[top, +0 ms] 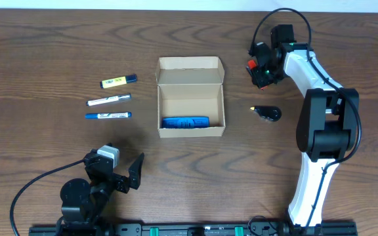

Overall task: Pack container
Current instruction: 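Move right gripper to the red stapler and grasp it, then lower the red stapler into the box beside the duster, release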

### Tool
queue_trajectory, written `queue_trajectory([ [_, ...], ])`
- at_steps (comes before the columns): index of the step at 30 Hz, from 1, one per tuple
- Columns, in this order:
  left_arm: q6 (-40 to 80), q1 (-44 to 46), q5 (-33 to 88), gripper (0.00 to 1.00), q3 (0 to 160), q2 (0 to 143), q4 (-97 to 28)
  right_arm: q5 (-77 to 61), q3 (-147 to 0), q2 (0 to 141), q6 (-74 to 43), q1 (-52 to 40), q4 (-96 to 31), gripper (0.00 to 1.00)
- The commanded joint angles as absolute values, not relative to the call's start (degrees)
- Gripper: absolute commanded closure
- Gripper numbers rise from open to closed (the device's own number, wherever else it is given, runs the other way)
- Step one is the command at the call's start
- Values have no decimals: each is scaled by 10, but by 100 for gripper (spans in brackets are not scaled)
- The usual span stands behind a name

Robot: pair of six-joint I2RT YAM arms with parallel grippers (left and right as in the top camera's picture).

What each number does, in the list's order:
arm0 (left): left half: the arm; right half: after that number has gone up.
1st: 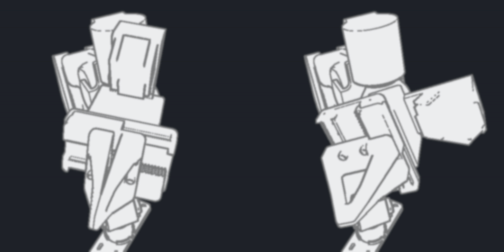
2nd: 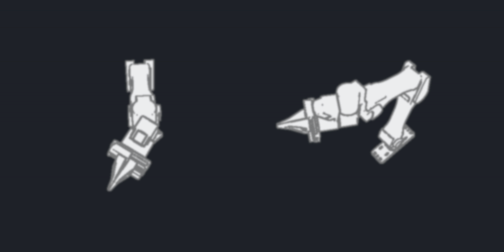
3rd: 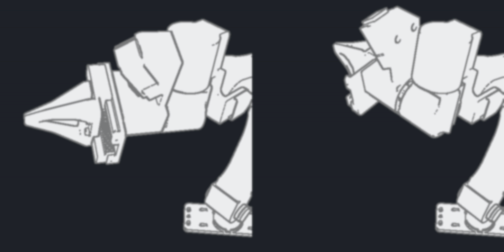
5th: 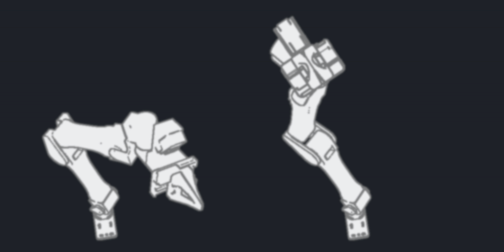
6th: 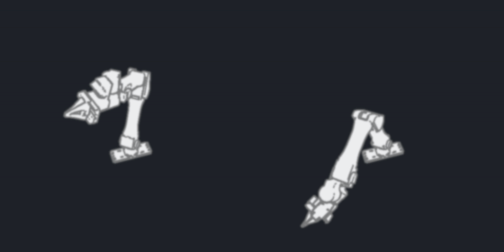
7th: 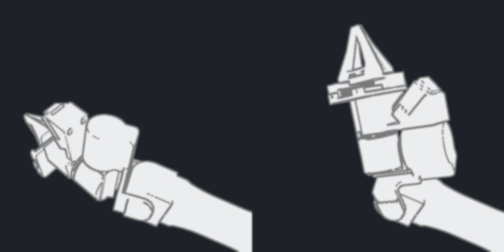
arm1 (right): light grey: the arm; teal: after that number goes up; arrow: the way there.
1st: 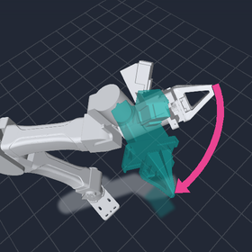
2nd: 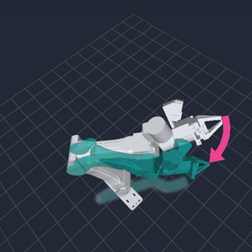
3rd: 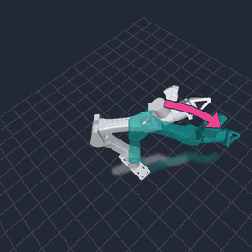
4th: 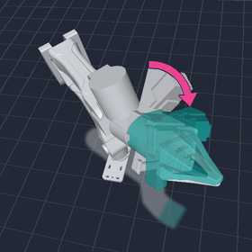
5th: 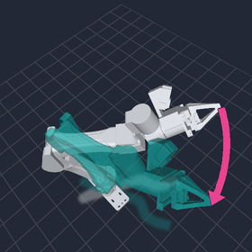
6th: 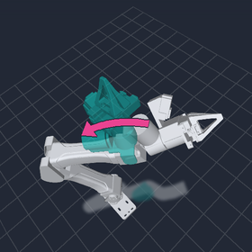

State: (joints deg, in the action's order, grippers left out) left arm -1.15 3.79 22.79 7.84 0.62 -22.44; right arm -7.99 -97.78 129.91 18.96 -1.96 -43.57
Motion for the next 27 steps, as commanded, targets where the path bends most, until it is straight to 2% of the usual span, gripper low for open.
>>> queue_trajectory([
  [1, -13, 34, 236, 5, 66, 3, -224, -80, -989, 1292, 149, -29, -450, 84],
  [4, -13, 34, 236, 5, 66, 3, -224, -80, -1017, 1260, 148, -41, -479, 87],
  [15, -13, 34, 236, 4, 66, 3, -224, -80, -1076, 1085, 159, -139, -539, 86],
  [27, -13, 34, 236, 5, 66, 3, -224, -125, -1037, 1093, 381, -274, -580, 85],
])
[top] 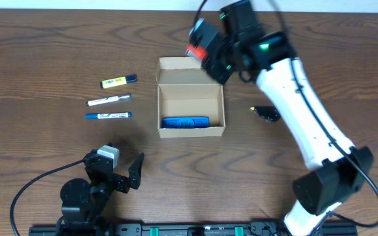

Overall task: Pack container
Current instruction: 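Lower the red stapler into the box beside the duster, release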

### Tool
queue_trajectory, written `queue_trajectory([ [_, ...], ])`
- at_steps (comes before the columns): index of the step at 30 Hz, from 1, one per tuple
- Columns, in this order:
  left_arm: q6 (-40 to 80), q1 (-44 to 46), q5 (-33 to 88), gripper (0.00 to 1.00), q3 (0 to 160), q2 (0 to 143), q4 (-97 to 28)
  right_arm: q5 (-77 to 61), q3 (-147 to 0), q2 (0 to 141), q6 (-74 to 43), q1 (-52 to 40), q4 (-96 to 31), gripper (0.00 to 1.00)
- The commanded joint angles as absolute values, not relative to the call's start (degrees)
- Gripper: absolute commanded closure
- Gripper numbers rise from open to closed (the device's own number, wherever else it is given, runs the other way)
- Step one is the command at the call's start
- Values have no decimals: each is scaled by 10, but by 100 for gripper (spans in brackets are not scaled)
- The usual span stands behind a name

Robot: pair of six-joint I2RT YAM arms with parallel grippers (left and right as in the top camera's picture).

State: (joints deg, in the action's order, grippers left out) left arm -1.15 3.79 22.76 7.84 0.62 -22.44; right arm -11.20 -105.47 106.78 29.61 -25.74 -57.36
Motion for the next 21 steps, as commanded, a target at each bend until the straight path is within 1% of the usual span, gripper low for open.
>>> queue_trajectory([
  [1, -13, 34, 236, 5, 66, 3, -224, -125, -1034, 1100, 396, -280, -583, 85],
  [4, -13, 34, 236, 5, 66, 3, -224, -126, -1028, 1125, 436, -296, -594, 87],
  [10, -13, 34, 236, 5, 66, 3, -224, -138, -1028, 1176, 510, -306, -602, 87],
  [21, -13, 34, 236, 5, 66, 3, -224, -138, -1028, 1220, 556, -308, -554, 83],
])
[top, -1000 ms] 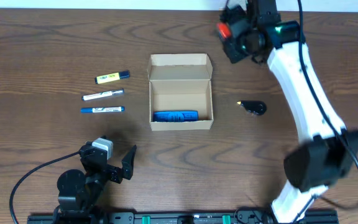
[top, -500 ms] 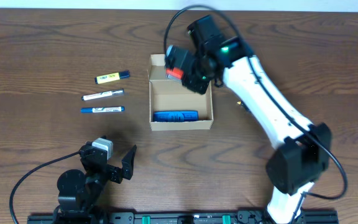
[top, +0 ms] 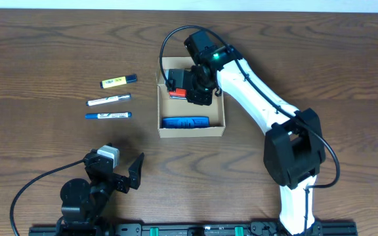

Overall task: Pack container
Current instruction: 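Lower the red stapler into the box beside the duster, release, then move right gripper to the black correction tape and grasp it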

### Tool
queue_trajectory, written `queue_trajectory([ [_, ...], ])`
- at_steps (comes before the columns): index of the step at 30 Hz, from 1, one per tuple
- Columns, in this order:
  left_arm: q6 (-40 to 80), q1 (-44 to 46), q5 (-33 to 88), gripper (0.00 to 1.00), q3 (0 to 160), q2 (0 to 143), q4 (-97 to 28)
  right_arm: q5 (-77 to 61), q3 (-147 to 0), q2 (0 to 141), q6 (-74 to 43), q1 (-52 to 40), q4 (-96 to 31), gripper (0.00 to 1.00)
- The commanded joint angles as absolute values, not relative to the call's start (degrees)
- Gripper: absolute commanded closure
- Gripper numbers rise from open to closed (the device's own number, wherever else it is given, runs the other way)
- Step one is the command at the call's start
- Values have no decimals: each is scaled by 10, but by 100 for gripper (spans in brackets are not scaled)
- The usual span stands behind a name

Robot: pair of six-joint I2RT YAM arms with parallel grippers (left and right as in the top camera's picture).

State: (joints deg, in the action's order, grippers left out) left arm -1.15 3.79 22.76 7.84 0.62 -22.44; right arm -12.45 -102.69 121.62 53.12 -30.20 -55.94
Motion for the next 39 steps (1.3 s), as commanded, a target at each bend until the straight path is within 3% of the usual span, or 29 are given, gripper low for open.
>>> queue_trajectory([
  [1, -13, 34, 236, 5, 66, 3, -224, -138, -1028, 1220, 556, -307, -550, 83],
  [5, -13, 34, 236, 5, 66, 3, -224, -154, -1028, 1220, 558, -308, -544, 80],
  [9, -13, 34, 236, 5, 66, 3, -224, -161, -1028, 1220, 558, -308, -543, 65],
  [11, -13, 34, 236, 5, 66, 3, -224, -161, -1028, 1220, 558, -308, -542, 63],
  [25, -13, 34, 236, 5, 66, 3, -224, -97, -1050, 1107, 440, -297, -588, 64],
  [33, -13, 34, 236, 5, 66, 3, -224, -88, -1049, 1030, 381, -181, -709, 60],
  [39, -13, 34, 236, 5, 66, 3, -224, -95, -1036, 1032, 343, -86, -723, 58],
])
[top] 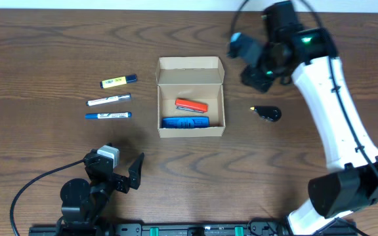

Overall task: Pack container
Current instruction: 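Move right gripper to the black correction tape and grasp it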

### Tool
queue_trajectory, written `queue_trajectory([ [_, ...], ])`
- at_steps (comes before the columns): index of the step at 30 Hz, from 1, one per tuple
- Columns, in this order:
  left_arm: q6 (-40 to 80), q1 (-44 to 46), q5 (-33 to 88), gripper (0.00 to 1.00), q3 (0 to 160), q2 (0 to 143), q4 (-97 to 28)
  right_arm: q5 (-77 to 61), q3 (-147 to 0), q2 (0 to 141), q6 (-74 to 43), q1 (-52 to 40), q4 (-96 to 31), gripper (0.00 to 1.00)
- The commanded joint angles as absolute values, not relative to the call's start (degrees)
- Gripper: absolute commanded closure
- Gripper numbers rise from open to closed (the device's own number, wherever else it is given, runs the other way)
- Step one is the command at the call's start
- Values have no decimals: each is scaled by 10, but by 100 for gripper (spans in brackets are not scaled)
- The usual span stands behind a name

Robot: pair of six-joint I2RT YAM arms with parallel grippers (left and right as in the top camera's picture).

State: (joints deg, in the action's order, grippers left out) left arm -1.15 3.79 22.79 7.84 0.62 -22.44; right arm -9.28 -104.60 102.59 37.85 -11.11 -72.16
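Note:
An open cardboard box (190, 64) stands mid-table. Inside it lie a red pocket-knife-like item (191, 105) and, along the near wall, a blue item (185, 122). My right gripper (243, 61) hangs open and empty above the table, just past the box's right edge. A small black item (268, 113) rests on the table right of the box. Three pens lie to the left: a yellow highlighter (118, 81), a white marker (108, 100) and a blue marker (107, 115). My left gripper (128, 178) sits open at the near left, holding nothing.
The right arm's white links (333, 111) stretch from the near right edge up over the table's right side. The left arm's cable (35, 187) loops near the front edge.
My right gripper was down inside the box, shut on the red item. Now the red item lies in the box, and the gripper is open and up to the box's right.
My right gripper held the red item at the far right of the table. Then it was above the box's back edge, then down inside the box. Now the red item lies beside the blue one and the gripper is clear. The left arm stayed still.

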Motion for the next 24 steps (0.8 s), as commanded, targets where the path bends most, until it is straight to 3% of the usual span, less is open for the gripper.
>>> queue_trajectory([
  [1, -13, 34, 236, 5, 66, 3, -224, -94, -1030, 1032, 342, -74, -721, 57],
  [10, -13, 34, 236, 5, 66, 3, -224, -77, -910, 1032, 347, -10, -648, 43],
  [16, -13, 34, 236, 5, 66, 3, -224, -77, -792, 1032, 382, -7, -552, 24],
  [24, -13, 34, 236, 4, 66, 3, -224, -67, -663, 1032, 451, -7, -427, 19],
])
